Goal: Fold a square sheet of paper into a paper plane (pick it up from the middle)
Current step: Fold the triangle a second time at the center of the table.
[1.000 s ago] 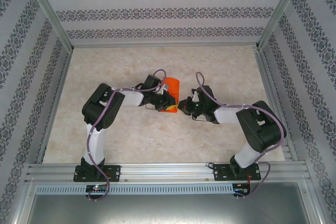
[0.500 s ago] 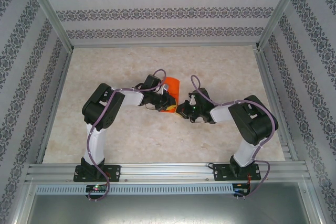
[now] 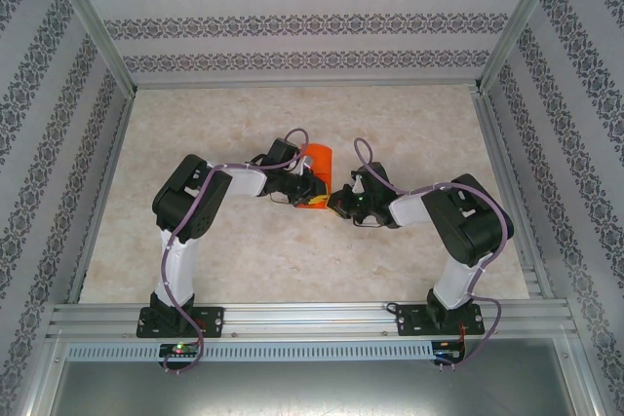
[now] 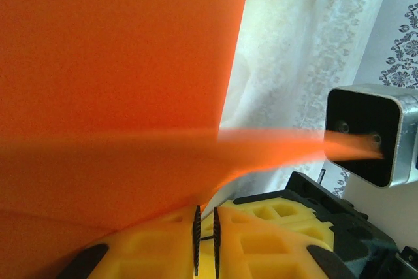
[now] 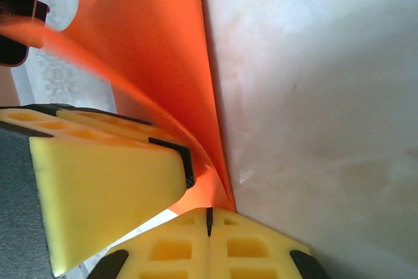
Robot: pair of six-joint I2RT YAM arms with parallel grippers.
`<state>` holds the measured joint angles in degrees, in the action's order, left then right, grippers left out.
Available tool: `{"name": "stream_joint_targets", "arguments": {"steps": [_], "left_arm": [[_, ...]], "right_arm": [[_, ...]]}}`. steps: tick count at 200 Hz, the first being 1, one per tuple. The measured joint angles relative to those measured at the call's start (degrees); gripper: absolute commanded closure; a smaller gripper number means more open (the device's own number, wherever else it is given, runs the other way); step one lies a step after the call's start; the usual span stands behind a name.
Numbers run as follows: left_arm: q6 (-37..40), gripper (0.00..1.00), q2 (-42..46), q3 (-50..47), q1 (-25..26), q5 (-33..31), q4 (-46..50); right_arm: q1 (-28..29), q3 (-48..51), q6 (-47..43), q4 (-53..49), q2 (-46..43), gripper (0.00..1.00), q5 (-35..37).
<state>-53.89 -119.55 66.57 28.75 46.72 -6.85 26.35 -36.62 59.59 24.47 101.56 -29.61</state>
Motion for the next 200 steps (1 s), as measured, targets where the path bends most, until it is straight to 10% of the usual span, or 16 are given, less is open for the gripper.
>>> {"name": "stream_joint_targets", "arguments": {"steps": [200], "left_arm": [[10.82,0.82,-3.15,13.31,-1.46,-6.86,21.59]], "right_arm": [[0.00,-1.90,-6.19,-4.92,-0.04,1.00,0.22]]}}
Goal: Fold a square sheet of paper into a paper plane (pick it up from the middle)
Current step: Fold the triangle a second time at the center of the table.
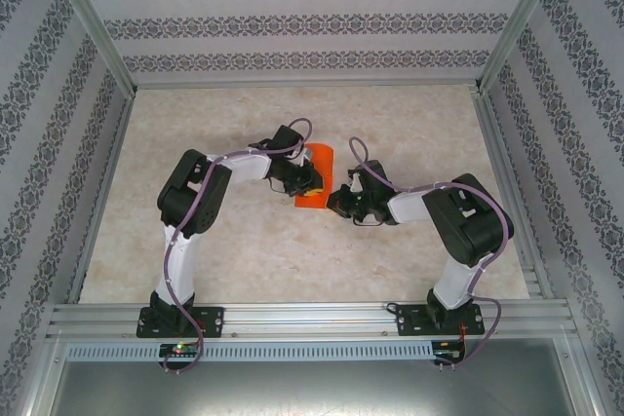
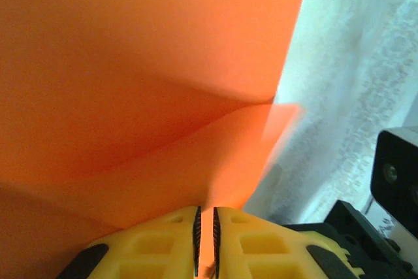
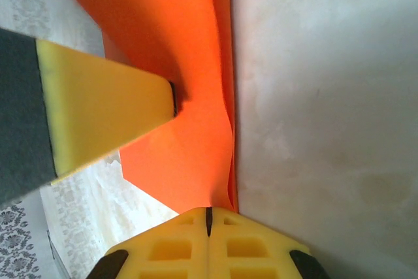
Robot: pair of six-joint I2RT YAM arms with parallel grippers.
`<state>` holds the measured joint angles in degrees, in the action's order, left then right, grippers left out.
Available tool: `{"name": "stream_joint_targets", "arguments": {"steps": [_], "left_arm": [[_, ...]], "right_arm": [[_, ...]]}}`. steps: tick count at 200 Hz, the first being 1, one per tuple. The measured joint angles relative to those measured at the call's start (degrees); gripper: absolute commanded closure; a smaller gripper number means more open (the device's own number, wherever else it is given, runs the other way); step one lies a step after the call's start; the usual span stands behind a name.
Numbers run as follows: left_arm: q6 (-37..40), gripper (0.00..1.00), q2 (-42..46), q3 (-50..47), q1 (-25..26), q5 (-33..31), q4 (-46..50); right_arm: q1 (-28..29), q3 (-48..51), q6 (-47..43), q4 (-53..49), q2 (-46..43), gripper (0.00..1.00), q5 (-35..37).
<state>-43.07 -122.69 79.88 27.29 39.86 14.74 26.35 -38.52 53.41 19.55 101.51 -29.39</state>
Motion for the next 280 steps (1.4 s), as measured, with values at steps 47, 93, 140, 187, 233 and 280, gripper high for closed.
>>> {"name": "stream_joint_targets", "arguments": {"steps": [47,93,140,187,233,280], "left_arm": [[2.64,0.82,-0.81,3.02,-2.01,-3.06,3.69],[4.57,0.82,-1.62,5.35,-3.08,-4.50,6.45],[6.80,0.82,-2.27,7.63,-3.98,-6.56,9.22],[8.52,0.82,-3.28,10.27,-4.92,-8.24,11.89],[9.73,0.82,-3.39,10.97,-4.92,-8.52,13.16],[10.82,0.82,-3.39,11.10,-4.92,-8.59,13.42]], "right_arm": [[0.00,0.00,-0.85,-0.04,0.00,1.00,-0.02],[0.00,0.00,-1.03,-0.07,0.00,1.00,-0.02],[0.00,0.00,-1.16,-0.04,0.00,1.00,-0.07],[0.00,0.02,-1.33,-0.15,-0.24,1.00,-0.04],[-0.39,0.02,-1.31,-3.15,-1.75,0.98,0.00],[-1.53,-0.57,-2.89,-11.26,-8.79,0.89,0.00]]}}
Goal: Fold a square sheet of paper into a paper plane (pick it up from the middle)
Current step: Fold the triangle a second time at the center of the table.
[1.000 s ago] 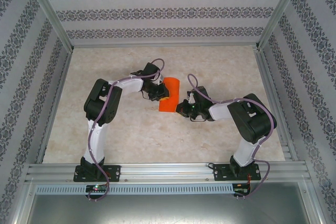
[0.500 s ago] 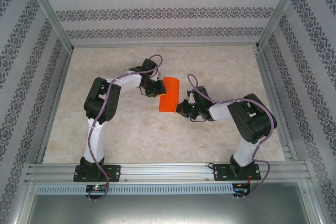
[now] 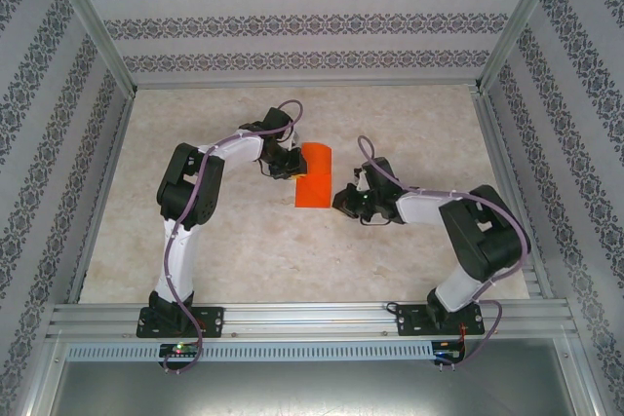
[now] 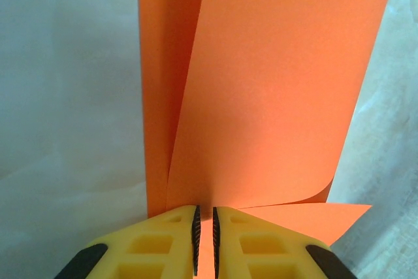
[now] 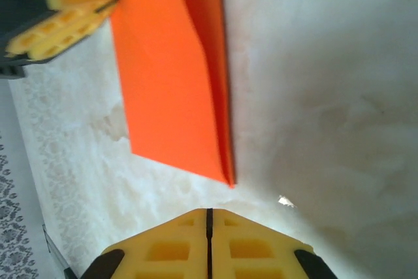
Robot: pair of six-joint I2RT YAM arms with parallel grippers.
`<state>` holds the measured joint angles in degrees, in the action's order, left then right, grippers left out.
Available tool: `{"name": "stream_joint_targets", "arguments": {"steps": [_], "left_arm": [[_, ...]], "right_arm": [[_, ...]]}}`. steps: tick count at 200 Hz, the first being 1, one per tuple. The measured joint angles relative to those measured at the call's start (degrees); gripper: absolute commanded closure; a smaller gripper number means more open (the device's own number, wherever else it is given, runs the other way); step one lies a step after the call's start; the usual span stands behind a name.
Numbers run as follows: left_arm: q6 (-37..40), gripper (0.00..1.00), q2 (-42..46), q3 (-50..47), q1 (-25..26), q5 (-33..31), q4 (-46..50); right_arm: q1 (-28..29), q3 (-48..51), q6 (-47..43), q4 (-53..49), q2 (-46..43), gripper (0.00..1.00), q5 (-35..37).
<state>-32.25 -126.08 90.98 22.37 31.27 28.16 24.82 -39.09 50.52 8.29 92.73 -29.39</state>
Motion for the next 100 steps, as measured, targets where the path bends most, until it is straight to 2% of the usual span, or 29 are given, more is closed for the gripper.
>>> {"name": "stream_joint_targets", "arguments": {"steps": [41,100], "left_arm": [[0.35,0.81,0.02,0.00,0.00,0.66,0.00],[0.37,0.79,1.27,-0.11,0.00,2.19,0.04]], "right_arm": [[-2.32,-6.54,-5.92,-4.70,-1.70,0.78,-0.07],[-3.37,-18.36,-15.96,-9.86,7.52,0.73,-1.36]]}}
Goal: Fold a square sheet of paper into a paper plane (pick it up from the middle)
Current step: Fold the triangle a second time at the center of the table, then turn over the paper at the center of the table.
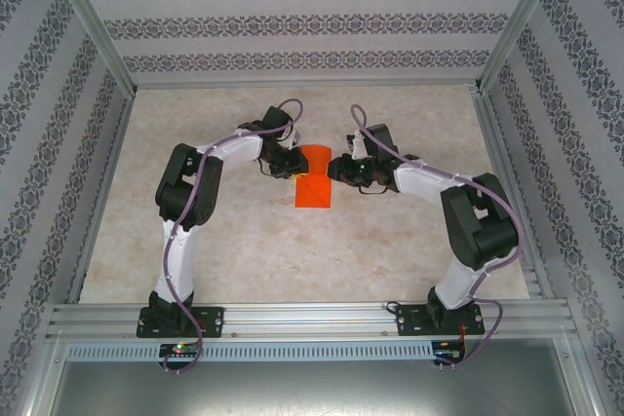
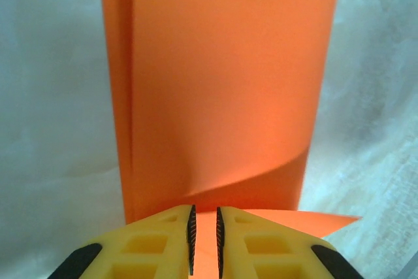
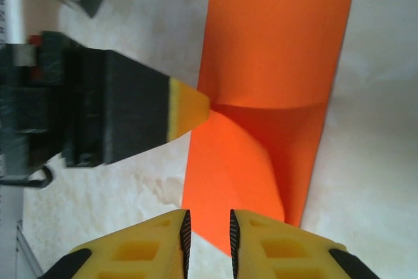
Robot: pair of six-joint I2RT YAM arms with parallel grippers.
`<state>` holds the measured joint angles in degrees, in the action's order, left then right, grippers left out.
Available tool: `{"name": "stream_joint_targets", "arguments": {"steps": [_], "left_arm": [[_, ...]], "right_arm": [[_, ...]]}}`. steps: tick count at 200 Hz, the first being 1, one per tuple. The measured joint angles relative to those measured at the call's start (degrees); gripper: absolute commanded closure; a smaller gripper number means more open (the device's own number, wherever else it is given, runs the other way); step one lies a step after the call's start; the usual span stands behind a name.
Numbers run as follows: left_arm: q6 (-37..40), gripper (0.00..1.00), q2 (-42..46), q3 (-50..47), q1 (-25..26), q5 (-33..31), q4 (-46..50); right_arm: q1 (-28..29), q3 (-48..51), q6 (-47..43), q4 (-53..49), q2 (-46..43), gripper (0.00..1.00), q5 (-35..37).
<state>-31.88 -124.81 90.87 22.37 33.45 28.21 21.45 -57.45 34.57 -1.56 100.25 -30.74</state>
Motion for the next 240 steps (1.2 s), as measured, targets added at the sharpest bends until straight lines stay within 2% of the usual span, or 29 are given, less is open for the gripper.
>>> {"name": "stream_joint_targets", "arguments": {"steps": [62,123,152,175,224,240], "left_arm": [[1.29,0.69,4.96,0.00,0.00,-0.13,1.31],[2.71,0.39,10.95,-7.58,0.00,-1.33,0.87],[2.99,0.31,15.80,-13.64,0.00,-1.79,-0.63],[2.95,0.29,19.08,-17.38,0.00,-1.84,-2.34],[2.95,0.26,23.41,-22.67,-0.02,-1.84,-6.01],[2.93,0.23,24.59,-24.22,-0.28,-1.79,-6.88]], "right_arm": [[-1.09,-6.51,-7.30,-3.48,8.39,0.66,-1.81],[-1.05,-10.03,-11.63,-4.52,12.55,0.70,-4.98],[-0.92,-10.73,-13.38,-5.53,14.27,0.74,-5.86],[0.11,-11.56,-14.32,-6.01,15.50,0.77,-6.93],[2.05,-13.07,-16.63,-7.02,16.65,0.99,-9.03],[2.01,-13.05,-16.83,-7.04,16.50,1.00,-9.49]]}}
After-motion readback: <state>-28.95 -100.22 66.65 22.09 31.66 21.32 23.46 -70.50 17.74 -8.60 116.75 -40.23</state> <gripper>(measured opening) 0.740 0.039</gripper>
